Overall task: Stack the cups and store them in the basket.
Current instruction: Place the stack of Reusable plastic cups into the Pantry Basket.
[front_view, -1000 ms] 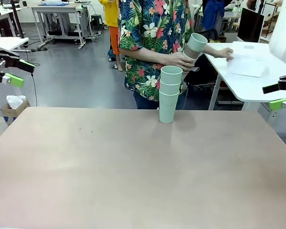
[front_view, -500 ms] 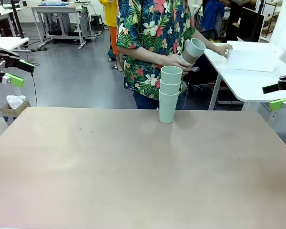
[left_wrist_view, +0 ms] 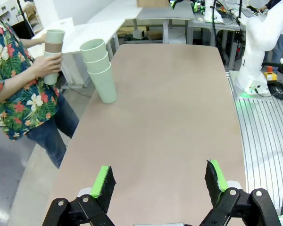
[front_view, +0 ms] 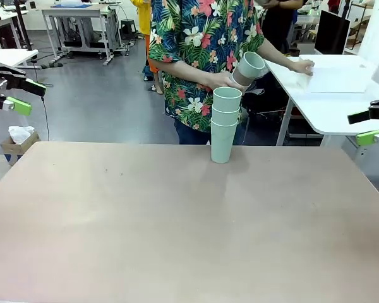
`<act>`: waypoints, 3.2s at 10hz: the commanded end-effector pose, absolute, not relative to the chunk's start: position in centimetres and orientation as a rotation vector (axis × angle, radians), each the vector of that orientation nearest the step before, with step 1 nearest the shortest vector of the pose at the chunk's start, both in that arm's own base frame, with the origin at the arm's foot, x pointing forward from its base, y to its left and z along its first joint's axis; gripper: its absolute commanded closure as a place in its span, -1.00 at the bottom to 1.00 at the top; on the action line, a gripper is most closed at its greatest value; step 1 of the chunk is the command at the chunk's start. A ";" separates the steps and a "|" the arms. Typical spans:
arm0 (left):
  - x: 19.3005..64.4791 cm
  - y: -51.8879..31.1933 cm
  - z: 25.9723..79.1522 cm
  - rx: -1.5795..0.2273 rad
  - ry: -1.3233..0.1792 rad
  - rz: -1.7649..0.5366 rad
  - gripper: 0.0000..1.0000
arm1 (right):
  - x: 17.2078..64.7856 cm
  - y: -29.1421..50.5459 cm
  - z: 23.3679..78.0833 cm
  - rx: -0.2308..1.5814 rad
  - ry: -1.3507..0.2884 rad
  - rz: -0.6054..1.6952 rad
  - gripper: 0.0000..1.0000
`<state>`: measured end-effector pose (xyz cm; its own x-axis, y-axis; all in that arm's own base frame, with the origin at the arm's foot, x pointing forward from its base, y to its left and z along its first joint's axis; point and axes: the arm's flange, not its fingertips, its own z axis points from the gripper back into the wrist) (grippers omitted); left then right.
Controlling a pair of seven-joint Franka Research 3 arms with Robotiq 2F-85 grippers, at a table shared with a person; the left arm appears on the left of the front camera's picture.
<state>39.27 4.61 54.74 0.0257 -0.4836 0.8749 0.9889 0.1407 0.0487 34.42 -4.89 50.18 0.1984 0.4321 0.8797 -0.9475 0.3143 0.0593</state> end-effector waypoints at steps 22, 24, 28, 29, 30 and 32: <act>39.4 4.6 54.9 -0.723 -0.904 -1.297 -1.00 | 34.5 -4.8 50.5 0.731 -0.907 1.070 -1.00; 39.4 4.6 54.9 -0.723 -0.904 -1.297 -1.00 | 34.5 -4.8 50.5 0.731 -0.907 1.070 -1.00; 39.4 4.6 54.9 -0.723 -0.904 -1.297 -1.00 | 34.5 -4.8 50.5 0.731 -0.907 1.070 -1.00; 39.4 4.6 54.9 -0.723 -0.904 -1.297 -1.00 | 34.5 -4.8 50.5 0.731 -0.907 1.070 -1.00; 39.4 4.6 54.9 -0.723 -0.904 -1.297 -1.00 | 34.5 -4.8 50.5 0.731 -0.907 1.070 -1.00; 39.4 4.6 54.9 -0.723 -0.904 -1.297 -1.00 | 34.5 -4.8 50.5 0.731 -0.907 1.070 -1.00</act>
<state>39.27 4.61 54.74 0.0257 -0.4836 0.8749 0.9889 0.1407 0.0487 34.42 -4.89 50.18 0.1984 0.4321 0.8797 -0.9475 0.3143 0.0593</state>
